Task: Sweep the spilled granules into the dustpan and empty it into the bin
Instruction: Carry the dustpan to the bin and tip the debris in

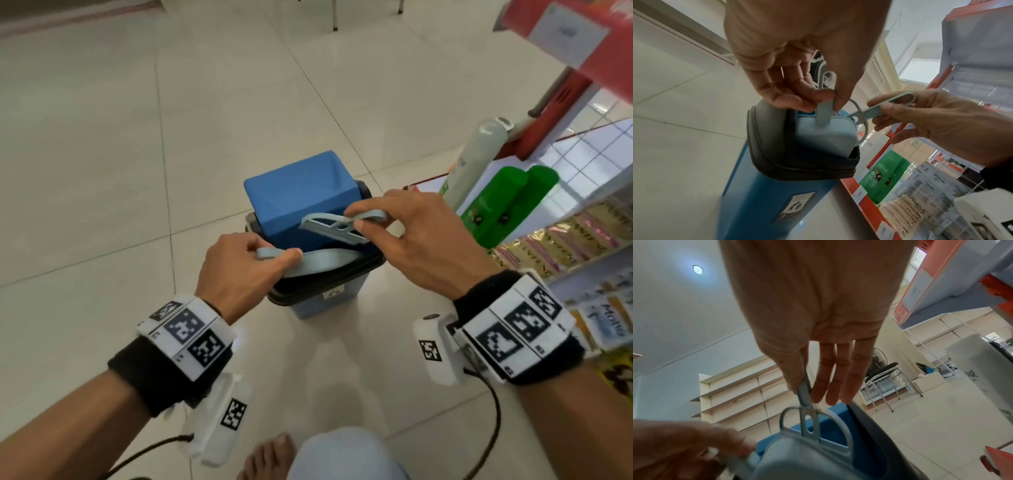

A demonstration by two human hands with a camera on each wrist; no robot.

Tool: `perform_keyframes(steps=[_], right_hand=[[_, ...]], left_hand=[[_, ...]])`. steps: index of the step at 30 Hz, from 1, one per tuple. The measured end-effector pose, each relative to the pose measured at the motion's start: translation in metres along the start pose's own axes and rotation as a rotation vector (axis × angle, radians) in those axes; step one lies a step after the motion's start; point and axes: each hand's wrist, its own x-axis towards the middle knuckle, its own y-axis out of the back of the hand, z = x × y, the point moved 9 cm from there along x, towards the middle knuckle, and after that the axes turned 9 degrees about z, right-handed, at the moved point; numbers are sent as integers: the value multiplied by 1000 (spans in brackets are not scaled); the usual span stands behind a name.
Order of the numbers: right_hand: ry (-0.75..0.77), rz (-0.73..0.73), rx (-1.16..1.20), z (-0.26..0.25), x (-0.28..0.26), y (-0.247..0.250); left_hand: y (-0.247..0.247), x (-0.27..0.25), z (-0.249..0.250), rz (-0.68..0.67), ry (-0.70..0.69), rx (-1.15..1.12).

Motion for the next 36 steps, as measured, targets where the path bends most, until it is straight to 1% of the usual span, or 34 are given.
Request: perform_keyframes(steps=[2,6,9,12,13,16,18,20,22,24,27,29,31,34,36], right_hand=[[25,-3,41,-6,-5,-4],[54,-51,-28,-9,-13,-8],[100,11,-19,-19,-11,5],[115,-28,-50,-24,-11,7],[117,-42,-71,-25,-12,8],[134,-15,-88,-28,-11,12],[141,-37,-116,-30,-11,11],[164,-9,-141,-32,-11,16],[180,26,-149,-35,-11,21],[184,34,-160,-37,-12,23],[184,37,-153,-34,-13,22],[184,-6,-172,-36,-18,15],[207,-1,-182,-41,-23,12],[224,123,-97,-50,-24,23],[171,226,38,-54,-21,35]], left_hand=[[1,-3,1,44,-19,-78],[-3,-12,8,28,-60,-58],[9,-8,12,107,-88,-134],[5,-12,14,44,-95,-91],[6,-14,14,50,-87,-101],[12,-10,16,122,-82,-139],[13,-9,20,126,-83,-151],[14,-6,23,140,-74,-158],[11,-7,25,131,-66,-142],[10,-7,27,138,-62,-178],[1,-11,27,84,-69,-182],[-5,-17,16,56,-42,-199],[-8,-23,-1,44,38,-291],[-9,-30,-23,16,174,-521],[-3,-32,-33,21,205,-632]])
